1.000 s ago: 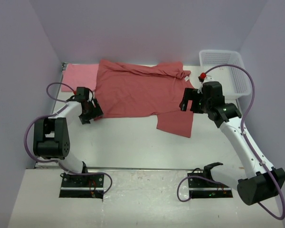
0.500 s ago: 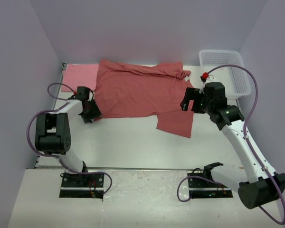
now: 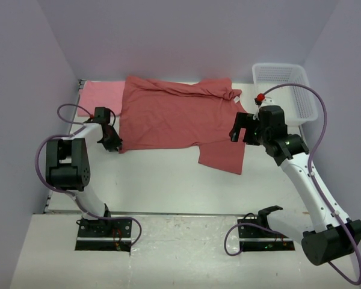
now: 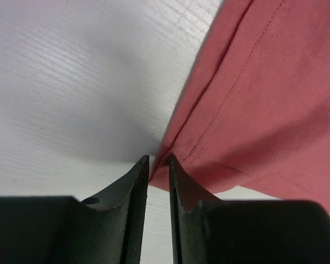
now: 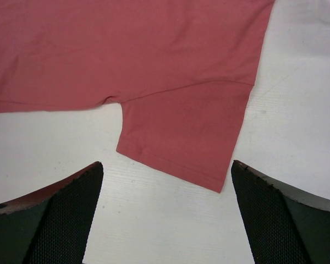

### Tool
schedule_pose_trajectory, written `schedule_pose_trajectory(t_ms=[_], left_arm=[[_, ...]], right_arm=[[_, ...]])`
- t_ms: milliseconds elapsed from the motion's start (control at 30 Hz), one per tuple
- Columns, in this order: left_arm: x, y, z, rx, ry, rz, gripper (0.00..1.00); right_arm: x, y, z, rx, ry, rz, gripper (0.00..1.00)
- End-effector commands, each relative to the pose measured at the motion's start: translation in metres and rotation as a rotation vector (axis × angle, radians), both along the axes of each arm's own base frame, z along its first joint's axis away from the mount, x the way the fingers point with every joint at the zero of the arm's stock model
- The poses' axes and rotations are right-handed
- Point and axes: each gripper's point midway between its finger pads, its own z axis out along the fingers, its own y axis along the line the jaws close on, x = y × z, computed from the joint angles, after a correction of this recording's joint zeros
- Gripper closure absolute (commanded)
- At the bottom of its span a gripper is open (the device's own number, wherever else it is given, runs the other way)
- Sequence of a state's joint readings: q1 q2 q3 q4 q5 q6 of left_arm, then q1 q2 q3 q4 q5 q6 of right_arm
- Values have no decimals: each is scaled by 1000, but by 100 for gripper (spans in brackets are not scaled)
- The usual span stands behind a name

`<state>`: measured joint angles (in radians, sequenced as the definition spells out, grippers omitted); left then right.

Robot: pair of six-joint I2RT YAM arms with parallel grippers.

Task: Fold and stack the t-shirts
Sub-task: Flatten out the tshirt

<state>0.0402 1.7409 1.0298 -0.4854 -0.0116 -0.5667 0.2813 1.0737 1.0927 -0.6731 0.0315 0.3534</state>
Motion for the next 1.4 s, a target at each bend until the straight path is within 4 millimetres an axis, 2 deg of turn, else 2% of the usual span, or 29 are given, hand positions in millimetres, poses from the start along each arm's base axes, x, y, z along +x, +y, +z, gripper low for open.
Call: schedule_pose_trajectory(t_ms=[0, 167, 300, 400, 500, 733, 867, 1000, 1100, 1233, 1333, 1367], left_arm=[[-2, -3, -15, -38, 40, 13, 79], [-7, -11, -19, -69, 59, -11, 75], [-13, -15, -15, -84, 59, -29, 61], [-18, -17, -8, -84, 50, -35, 57], [-21, -17, -4, -75, 43, -36, 55], [-33, -23, -9, -93, 72, -42, 55], [-33, -26, -8, -102, 62, -42, 56], [-31, -28, -14, -118, 73, -37, 64], [-21, -25, -15, -102, 61, -29, 68], [-15, -19, -16, -75, 66, -18, 76], [-10, -14, -6, -50, 39, -2, 99], [-11, -14, -3, -46, 36, 3, 100]], right_arm=[[-3, -5, 8, 2, -31, -31, 1], [-2, -7, 17, 2, -57, -42, 1], [0, -6, 17, 3, -52, -40, 1], [1, -5, 16, 7, -52, -40, 1], [2, -6, 16, 2, -57, -46, 1], [3, -5, 17, 5, -56, -42, 1], [3, -6, 17, 1, -57, -47, 1], [1, -8, 25, 3, -77, -52, 1], [-1, -9, 27, -1, -78, -51, 1], [-4, -9, 24, 8, -71, -49, 1], [-6, -8, 16, 15, -53, -54, 1], [-7, -8, 13, 17, -43, -60, 1]])
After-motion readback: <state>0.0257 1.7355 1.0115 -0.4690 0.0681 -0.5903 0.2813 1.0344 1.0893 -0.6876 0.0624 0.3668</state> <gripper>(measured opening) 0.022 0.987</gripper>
